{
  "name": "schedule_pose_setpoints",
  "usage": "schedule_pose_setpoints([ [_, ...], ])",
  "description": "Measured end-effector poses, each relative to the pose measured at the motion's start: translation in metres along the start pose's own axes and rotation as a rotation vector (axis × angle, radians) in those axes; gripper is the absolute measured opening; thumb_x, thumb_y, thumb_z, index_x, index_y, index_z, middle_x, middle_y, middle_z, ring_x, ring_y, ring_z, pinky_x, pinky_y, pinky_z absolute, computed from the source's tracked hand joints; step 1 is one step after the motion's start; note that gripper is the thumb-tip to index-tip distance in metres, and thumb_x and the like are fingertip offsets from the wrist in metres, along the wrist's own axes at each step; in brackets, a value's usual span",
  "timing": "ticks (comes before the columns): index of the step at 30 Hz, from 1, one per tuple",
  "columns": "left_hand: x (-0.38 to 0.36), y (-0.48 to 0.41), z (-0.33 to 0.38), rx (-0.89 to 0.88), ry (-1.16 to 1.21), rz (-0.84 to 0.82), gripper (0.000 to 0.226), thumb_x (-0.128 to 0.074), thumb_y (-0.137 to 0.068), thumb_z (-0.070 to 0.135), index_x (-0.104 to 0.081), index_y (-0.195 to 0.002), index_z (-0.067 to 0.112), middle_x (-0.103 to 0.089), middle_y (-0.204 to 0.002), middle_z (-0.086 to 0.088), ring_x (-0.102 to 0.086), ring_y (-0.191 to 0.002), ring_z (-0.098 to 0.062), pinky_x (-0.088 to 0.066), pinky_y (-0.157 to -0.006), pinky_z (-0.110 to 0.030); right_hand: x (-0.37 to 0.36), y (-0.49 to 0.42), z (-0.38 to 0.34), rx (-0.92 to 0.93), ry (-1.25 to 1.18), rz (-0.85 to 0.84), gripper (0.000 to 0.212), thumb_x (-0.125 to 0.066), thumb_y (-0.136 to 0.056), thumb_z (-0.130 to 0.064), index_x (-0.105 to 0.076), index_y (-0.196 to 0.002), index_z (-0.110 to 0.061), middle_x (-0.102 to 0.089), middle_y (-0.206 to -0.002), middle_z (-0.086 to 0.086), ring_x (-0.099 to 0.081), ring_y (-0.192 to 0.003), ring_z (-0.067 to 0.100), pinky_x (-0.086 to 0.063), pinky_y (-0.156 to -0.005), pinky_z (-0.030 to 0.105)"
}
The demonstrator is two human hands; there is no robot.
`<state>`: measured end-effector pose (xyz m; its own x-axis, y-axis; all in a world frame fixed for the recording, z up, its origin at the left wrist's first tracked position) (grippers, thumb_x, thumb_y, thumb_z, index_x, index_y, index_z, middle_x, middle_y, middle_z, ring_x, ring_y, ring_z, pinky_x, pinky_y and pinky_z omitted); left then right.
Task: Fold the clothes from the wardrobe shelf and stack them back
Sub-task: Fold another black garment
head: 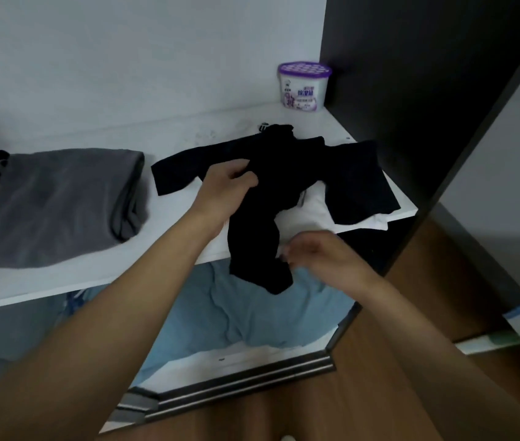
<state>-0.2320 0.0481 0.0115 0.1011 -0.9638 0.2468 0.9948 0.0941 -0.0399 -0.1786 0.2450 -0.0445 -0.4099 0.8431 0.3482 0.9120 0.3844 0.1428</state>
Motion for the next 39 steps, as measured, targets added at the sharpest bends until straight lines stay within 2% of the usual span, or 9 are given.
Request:
schedule_pose_setpoints([
  [5,0.020,0.075,0.033,-0.297,0.067,-0.211,0.030,-0.064,-0.089,-0.003,-0.075,-0.096,0.024,-0.070,-0.089,0.011,-0.064,-0.088,-0.003,-0.047,-0.084,-0.017,0.023,0.004,-0.035,-0.238,-0.720,0.110,0.061,-0.058,-0.083,-0.068,-0.063,-0.107,-0.012,-0.072,-0.101,0.009,-0.069,-0.093,0.027,-0.048,-0.094,0.040],
  [10,0.055,0.144,0.010,-0.156,-0.165,-0.589,0.032,-0.069,-0.088,0.001,-0.075,-0.102,0.029,-0.070,-0.101,0.016,-0.064,-0.099,-0.001,-0.045,-0.088,-0.014,-0.006,0.019,-0.104,-0.158,-0.994,0.140,0.013,-0.054,-0.096,-0.016,-0.067,-0.096,-0.013,-0.066,-0.098,0.007,-0.063,-0.084,0.019,-0.047,-0.096,0.028],
  [14,0.091,0.180,-0.034,0.145,0.212,-0.422,0.025,-0.068,-0.090,0.011,-0.070,-0.115,0.016,-0.070,-0.111,-0.007,-0.065,-0.107,-0.021,-0.048,-0.106,-0.047,-0.048,0.071,-0.139,0.075,-1.090,0.096,0.050,-0.042,-0.091,0.000,-0.056,-0.138,-0.013,-0.061,-0.136,0.015,-0.060,-0.124,0.027,-0.046,-0.108,0.040],
  [18,0.106,0.217,-0.072,0.388,0.645,-0.525,0.053,-0.069,-0.081,0.057,-0.069,-0.117,0.018,-0.065,-0.115,-0.010,-0.063,-0.109,-0.029,-0.051,-0.099,-0.056,-0.120,0.142,-0.115,-0.073,-0.918,-0.004,0.056,-0.054,-0.071,-0.002,-0.072,-0.121,-0.020,-0.072,-0.115,0.007,-0.071,-0.102,0.020,-0.057,-0.090,0.033],
  [21,0.094,0.248,-0.085,0.389,0.743,-0.413,0.049,-0.057,-0.096,0.038,-0.058,-0.136,0.011,-0.070,-0.116,-0.006,-0.070,-0.095,-0.019,-0.058,-0.073,-0.030,-0.175,0.189,-0.071,-0.303,-0.591,-0.041,0.046,-0.051,-0.074,0.004,-0.082,-0.089,-0.025,-0.078,-0.093,0.003,-0.075,-0.078,0.014,-0.059,-0.064,0.024],
  [25,0.100,0.287,-0.095,0.341,0.691,-0.274,0.045,-0.048,-0.093,0.005,-0.054,-0.137,0.002,-0.064,-0.123,-0.015,-0.060,-0.103,-0.027,-0.049,-0.089,-0.035,-0.202,0.234,-0.021,-0.552,-0.337,0.026,0.037,-0.053,-0.086,0.000,-0.081,-0.082,-0.024,-0.074,-0.092,0.002,-0.070,-0.081,0.013,-0.052,-0.081,0.031],
  [28,0.117,0.312,-0.090,0.279,0.735,-0.319,0.043,-0.044,-0.088,0.000,-0.054,-0.127,-0.014,-0.061,-0.116,-0.021,-0.058,-0.103,-0.031,-0.050,-0.087,-0.038,-0.201,0.242,-0.010,-0.602,-0.568,0.130,0.027,-0.056,-0.095,-0.028,-0.068,-0.115,-0.015,-0.071,-0.114,0.008,-0.068,-0.104,0.022,-0.048,-0.097,0.047],
  [34,0.140,0.366,-0.080,0.199,0.494,-0.337,0.021,-0.058,-0.082,0.003,-0.072,-0.097,0.000,-0.073,-0.093,-0.015,-0.070,-0.086,-0.025,-0.056,-0.075,-0.030,-0.242,0.222,-0.051,-0.405,-0.680,-0.025,0.039,-0.054,-0.095,-0.051,-0.066,-0.114,-0.019,-0.068,-0.106,0.004,-0.065,-0.100,0.024,-0.050,-0.098,0.048],
  [39,0.176,0.388,-0.047,0.108,0.396,-0.235,0.026,-0.055,-0.094,0.000,-0.077,-0.099,0.012,-0.077,-0.098,-0.010,-0.073,-0.089,-0.019,-0.057,-0.076,-0.023,-0.271,0.219,-0.065,-0.047,-0.332,-0.015,0.048,-0.048,-0.091,-0.001,-0.063,-0.124,-0.033,-0.071,-0.103,-0.013,-0.064,-0.097,0.009,-0.045,-0.082,0.029],
])
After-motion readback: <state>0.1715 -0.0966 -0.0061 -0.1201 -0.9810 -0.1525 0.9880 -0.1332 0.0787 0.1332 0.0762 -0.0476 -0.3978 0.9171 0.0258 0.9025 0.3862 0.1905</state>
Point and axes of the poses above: each hand's wrist, its own y-axis away from the middle knuckle, its own x-axis out of the back of the hand, z = x × y, the point moved 2 cm from there along -y, towards the middle knuckle
